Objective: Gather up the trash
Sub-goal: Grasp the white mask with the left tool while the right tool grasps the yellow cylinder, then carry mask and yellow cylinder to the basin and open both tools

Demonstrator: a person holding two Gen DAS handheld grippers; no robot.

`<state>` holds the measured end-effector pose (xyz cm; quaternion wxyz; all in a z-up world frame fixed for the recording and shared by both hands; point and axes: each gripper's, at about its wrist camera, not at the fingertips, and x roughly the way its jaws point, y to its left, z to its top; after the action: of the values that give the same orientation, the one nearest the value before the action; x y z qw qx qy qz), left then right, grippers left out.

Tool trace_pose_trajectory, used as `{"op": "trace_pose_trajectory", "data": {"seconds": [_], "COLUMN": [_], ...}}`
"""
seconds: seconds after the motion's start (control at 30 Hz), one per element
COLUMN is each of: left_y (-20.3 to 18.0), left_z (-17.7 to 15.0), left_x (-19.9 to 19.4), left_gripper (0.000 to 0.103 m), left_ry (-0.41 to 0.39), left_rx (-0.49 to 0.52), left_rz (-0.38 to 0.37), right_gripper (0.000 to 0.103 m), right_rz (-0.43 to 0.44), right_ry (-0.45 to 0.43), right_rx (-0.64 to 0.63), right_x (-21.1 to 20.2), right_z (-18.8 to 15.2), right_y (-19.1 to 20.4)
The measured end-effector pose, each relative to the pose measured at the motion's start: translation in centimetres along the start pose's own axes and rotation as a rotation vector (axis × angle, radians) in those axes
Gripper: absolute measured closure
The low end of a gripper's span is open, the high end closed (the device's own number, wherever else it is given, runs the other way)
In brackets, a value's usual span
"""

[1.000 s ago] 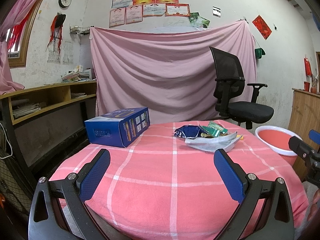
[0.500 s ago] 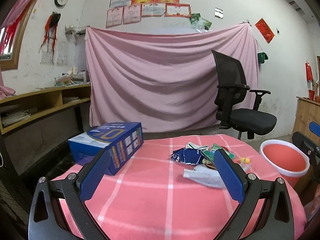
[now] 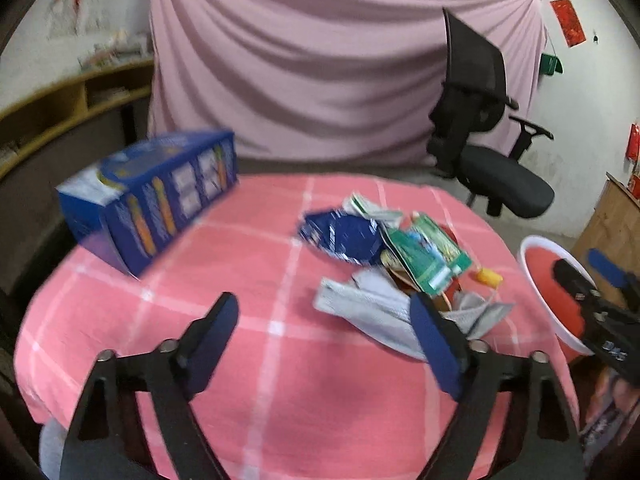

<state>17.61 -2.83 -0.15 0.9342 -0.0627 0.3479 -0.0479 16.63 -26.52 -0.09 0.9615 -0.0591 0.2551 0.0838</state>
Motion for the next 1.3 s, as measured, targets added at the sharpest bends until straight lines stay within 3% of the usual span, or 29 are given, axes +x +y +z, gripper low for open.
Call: {"op": "trace_pose_trajectory", "data": {"seconds": [0.1, 0.17, 0.27, 0.4, 0.57, 0.7, 0.8, 0.97, 1.3], "left_y": [-0.4, -0.7, -0.5, 0.2, -0.1, -0.2, -0.3, -1.3, -4.9], "left_z": [0.1, 0.2, 0.5, 1.1, 1.1, 0.9, 0.6, 0.2, 0.3], "left_x": [1.2, 2.1, 2.9, 2.7, 3.1, 2.6, 2.2, 0.2, -5.1], "left_gripper": [0.044, 0.052, 0.059, 0.07, 0.091, 0.099, 0.1, 0.101, 0.102], "left_ry": [0.088, 0.143, 0.199, 0.205, 0.209, 0.198, 0.184, 0.09, -0.172], "left_rx": [-0.027, -0.052, -0.089, -0.114, -0.09, -0.054, -0.027, 0.06, 0.177], "left_rz": [-0.058, -0.099, -0.116, -0.12, -0.141, -0.137, -0.126, -0.071, -0.033], "right_gripper": [0.023, 0.034, 0.037, 0.042, 0.068, 0.088, 0.089, 0.09, 0.09], "right_rz": [0.052, 0.081, 0.121, 0.163, 0.217, 0.225, 0.237, 0.244, 0.237], "right_ry": [0.077, 0.139, 0.223, 0.306, 0.39, 0.38, 0.373, 0.309, -0.067], "right_rx": [0.002, -0.012, -0.03, -0.057, -0.059, -0.06, -0.055, -0.041, 0.002], "right_x": [1.7, 3.1, 5.2, 7.8, 9.6, 9.0, 8.6, 6.3, -0.8], "right_z": [0.3, 0.2, 0.2, 0.4, 0.2, 0.1, 0.1, -0.1, 0.6], "right_y": [-0.5, -0.4, -0.1, 0.4, 0.5, 0.4, 0.4, 0.5, -0.1]}}
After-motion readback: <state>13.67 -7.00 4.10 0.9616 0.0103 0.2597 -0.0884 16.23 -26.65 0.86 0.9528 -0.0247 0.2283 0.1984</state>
